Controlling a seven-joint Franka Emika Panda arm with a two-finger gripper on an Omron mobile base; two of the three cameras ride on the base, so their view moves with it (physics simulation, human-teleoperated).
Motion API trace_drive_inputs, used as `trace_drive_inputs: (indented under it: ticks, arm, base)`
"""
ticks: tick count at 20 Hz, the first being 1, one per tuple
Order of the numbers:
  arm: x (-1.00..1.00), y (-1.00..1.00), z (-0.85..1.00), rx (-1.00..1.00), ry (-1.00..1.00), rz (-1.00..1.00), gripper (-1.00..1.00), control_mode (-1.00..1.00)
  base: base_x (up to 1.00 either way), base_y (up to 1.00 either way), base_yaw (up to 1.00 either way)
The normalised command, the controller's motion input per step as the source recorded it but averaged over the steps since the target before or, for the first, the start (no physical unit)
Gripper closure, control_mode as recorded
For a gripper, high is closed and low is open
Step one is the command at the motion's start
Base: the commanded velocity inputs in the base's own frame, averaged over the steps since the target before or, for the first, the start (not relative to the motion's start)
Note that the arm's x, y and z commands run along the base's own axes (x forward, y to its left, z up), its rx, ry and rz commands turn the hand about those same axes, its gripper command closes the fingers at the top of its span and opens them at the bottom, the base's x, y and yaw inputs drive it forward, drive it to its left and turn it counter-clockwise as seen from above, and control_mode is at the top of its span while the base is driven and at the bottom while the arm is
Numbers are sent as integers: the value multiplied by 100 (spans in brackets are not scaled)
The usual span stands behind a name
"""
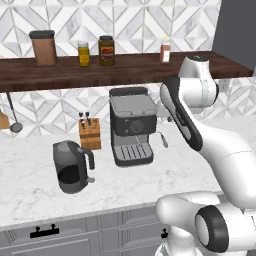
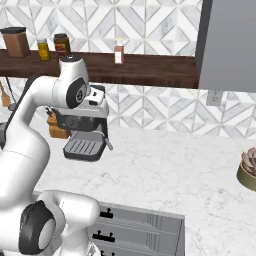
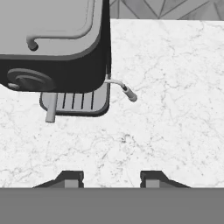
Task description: Navigate to the range hood.
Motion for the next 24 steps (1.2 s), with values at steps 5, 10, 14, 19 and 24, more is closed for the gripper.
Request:
trace_drive_inputs:
  ticks: [5, 10, 14, 19, 24]
  arm:
    - [0, 0, 0, 0, 0, 0, -100, 100]
    - [0, 0, 0, 0, 0, 0, -100, 100]
    - [0, 0, 0, 0, 0, 0, -100, 100]
    - [0, 0, 0, 0, 0, 0, -100, 100]
    - [0, 0, 0, 0, 0, 0, -100, 100]
  base:
    - [0, 0, 0]
    - [-1, 0, 0]
    - [-68, 41, 0]
    - [-34, 99, 40]
    - [-15, 87, 68]
